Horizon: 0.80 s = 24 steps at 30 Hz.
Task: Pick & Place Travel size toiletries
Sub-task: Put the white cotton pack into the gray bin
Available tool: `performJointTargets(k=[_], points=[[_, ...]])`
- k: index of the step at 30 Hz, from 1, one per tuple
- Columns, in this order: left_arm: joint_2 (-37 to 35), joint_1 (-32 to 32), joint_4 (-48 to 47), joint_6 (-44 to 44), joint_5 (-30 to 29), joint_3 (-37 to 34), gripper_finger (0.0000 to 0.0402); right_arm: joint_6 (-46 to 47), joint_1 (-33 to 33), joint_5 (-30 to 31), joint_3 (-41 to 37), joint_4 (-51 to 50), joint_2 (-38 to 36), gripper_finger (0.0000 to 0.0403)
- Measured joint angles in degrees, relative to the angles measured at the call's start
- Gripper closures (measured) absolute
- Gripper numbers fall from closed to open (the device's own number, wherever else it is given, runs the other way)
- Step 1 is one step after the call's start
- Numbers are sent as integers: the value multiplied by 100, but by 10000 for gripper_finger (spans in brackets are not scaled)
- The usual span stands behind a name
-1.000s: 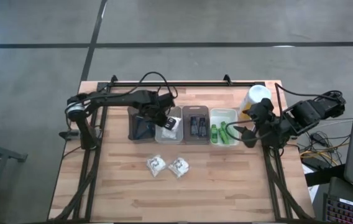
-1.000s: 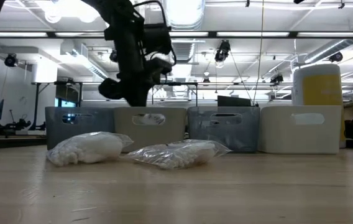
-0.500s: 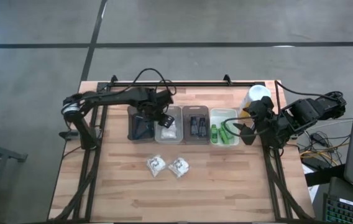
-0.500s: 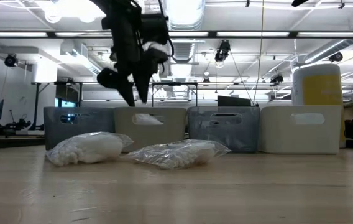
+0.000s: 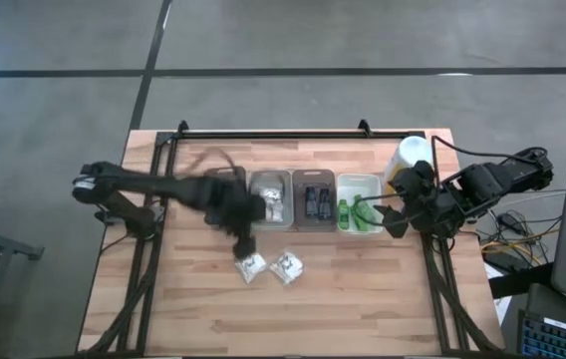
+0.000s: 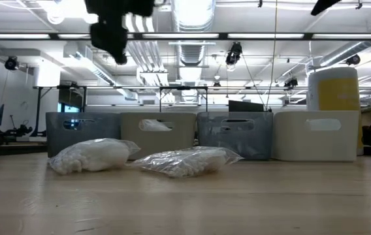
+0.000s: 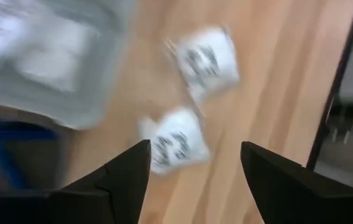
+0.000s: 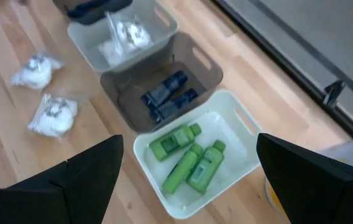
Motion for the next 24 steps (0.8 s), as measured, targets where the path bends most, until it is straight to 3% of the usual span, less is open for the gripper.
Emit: performJointTargets(k=[4,7,11,17,21,24], points=[[164,-928,35,-408,-636,-288,149,129,1,-166,-241,38,4,39],[319,-1164,366,-879,-832,-590,149,120,0,-199,-367,157,2,39],[472,-1307,996,-1209,-819,-1031,149,8,0,-286,-415,369,4,39],[581,-1211,1192,-1628,-1186,-1689,149,-6,2,-367,-378,488,2,39],[575,-1130,1393,-1317,-1594,-1987,149,-6,2,-412,-372,493,-2,39],[575,-1044,1871,-854,-1448,-2223,149,-6,2,-416,-372,493,-2,39]])
